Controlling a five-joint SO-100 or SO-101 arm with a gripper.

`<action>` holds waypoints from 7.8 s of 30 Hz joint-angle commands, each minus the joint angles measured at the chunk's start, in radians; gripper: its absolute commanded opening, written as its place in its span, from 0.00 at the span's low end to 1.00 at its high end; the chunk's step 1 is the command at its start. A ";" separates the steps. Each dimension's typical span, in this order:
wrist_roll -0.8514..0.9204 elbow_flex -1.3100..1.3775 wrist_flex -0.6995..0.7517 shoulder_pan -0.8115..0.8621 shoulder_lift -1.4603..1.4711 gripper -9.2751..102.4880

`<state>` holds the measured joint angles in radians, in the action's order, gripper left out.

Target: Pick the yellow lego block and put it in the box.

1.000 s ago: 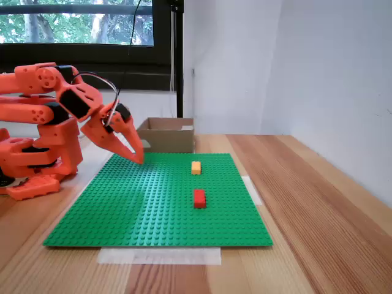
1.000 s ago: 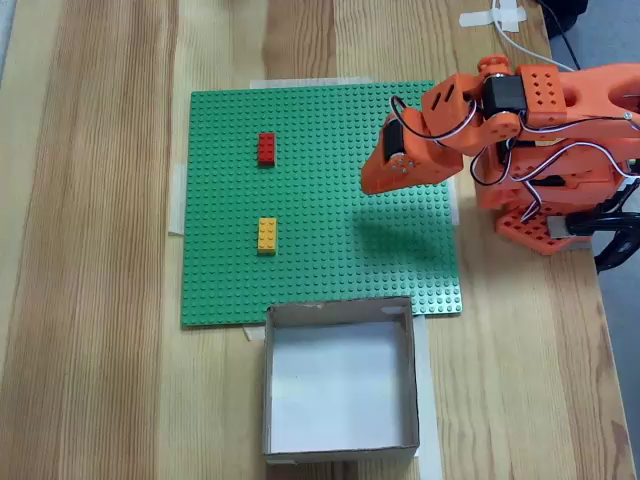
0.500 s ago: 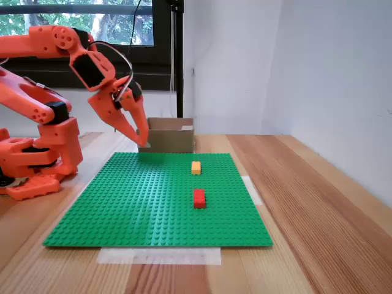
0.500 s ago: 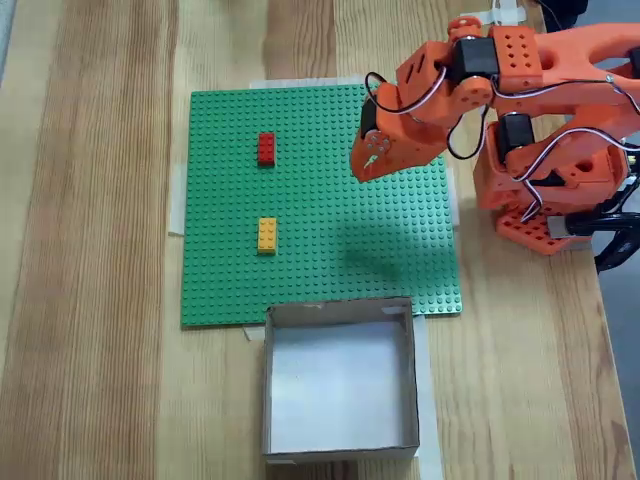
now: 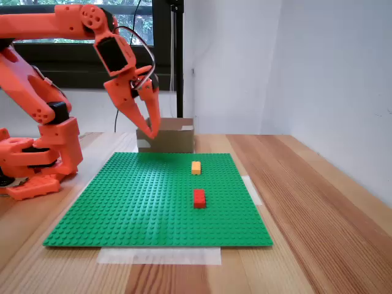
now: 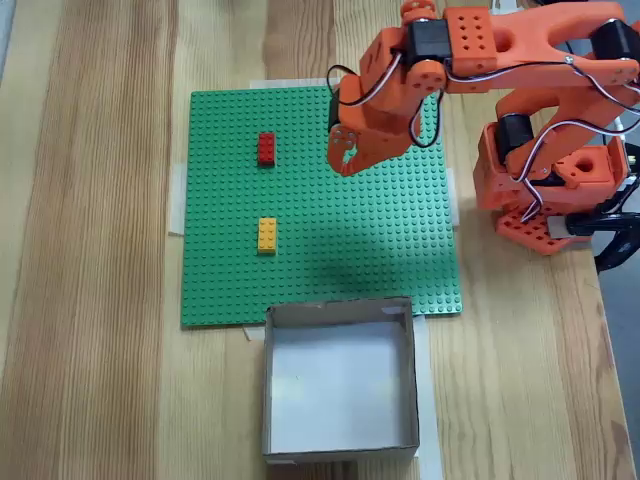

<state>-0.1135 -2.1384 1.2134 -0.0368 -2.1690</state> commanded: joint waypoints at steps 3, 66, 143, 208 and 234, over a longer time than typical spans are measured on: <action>0.025 0.167 0.028 -0.009 0.160 0.08; -0.043 0.891 0.094 -0.109 1.098 0.24; 0.097 0.792 0.224 -0.428 0.456 0.08; -0.044 0.824 -0.014 -0.778 1.091 0.08; 0.000 0.583 -0.110 -0.661 0.543 0.21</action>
<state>-0.1335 -1.5340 1.1167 -0.7210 -1.4956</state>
